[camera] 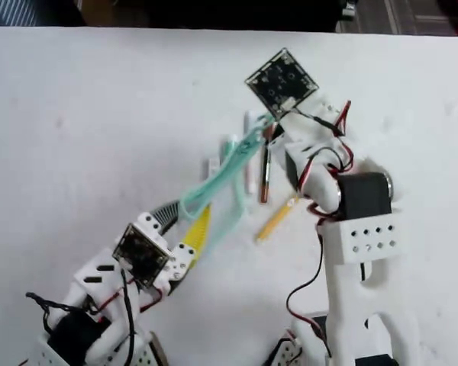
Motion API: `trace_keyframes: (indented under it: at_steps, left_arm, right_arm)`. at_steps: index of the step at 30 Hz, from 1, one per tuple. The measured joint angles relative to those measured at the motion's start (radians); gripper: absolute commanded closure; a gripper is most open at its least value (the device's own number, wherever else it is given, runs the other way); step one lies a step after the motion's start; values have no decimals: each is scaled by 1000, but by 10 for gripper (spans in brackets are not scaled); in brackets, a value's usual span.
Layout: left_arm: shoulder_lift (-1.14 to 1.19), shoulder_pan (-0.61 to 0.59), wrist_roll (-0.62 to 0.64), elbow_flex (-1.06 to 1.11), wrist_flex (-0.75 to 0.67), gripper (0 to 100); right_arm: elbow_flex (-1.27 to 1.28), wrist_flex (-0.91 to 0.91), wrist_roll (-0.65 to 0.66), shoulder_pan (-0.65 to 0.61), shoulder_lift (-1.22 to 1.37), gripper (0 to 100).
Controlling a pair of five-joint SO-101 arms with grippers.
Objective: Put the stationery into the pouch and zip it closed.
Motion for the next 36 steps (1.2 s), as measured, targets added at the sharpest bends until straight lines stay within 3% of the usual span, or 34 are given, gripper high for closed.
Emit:
trace_keyframes:
  at_steps: [5,10,12,18,23,27,30,36]
  left_arm:
    - [0,0,0,0,0,977]
    - [0,0,0,0,2,977]
    - [0,0,0,0,3,977]
    - [0,-6,0,0,5,977]
    - [0,-63,0,0,8,977]
    - [0,-92,0,0,8,977]
    - [0,-98,0,0,8,977]
    - [0,-98,0,0,8,977]
  right_arm:
    - [0,2,0,6,0,966]
    - [0,60,0,-37,-35,738]
    - [0,100,0,-55,-69,690]
    - [0,305,0,-55,-140,746]
    - [0,433,63,91,-172,788]
    - [31,362,97,245,-173,870]
    - [104,259,41,299,-124,912]
    - [193,101,-195,324,115,798]
